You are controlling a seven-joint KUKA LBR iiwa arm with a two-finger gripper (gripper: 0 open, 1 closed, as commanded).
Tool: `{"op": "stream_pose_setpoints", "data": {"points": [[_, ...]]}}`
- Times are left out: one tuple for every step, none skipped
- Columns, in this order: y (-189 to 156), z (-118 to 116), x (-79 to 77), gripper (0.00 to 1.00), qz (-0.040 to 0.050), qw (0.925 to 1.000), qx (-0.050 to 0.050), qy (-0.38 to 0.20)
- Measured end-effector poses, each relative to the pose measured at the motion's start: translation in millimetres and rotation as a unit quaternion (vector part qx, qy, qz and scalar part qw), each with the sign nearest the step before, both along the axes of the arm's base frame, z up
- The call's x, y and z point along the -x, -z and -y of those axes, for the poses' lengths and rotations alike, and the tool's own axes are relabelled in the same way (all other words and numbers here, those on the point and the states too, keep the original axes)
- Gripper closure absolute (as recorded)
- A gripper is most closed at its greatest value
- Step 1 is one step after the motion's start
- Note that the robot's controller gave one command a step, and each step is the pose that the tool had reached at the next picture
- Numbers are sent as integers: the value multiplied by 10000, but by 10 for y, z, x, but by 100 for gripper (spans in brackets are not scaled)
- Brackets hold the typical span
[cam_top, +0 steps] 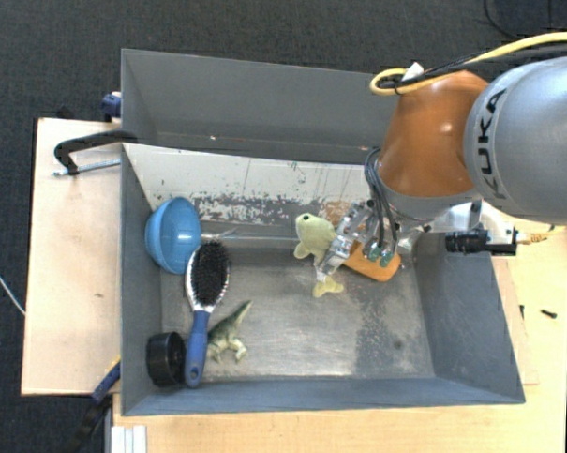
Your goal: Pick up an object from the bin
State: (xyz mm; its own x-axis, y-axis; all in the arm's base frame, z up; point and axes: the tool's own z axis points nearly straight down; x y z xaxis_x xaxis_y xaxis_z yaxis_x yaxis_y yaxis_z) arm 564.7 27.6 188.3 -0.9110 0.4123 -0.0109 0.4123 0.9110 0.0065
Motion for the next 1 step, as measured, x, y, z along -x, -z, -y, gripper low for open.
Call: {"op": "stream_pose_setpoints", "data": {"points": [[-228, -5, 31, 100, -23, 10000, 1, -39]]}}
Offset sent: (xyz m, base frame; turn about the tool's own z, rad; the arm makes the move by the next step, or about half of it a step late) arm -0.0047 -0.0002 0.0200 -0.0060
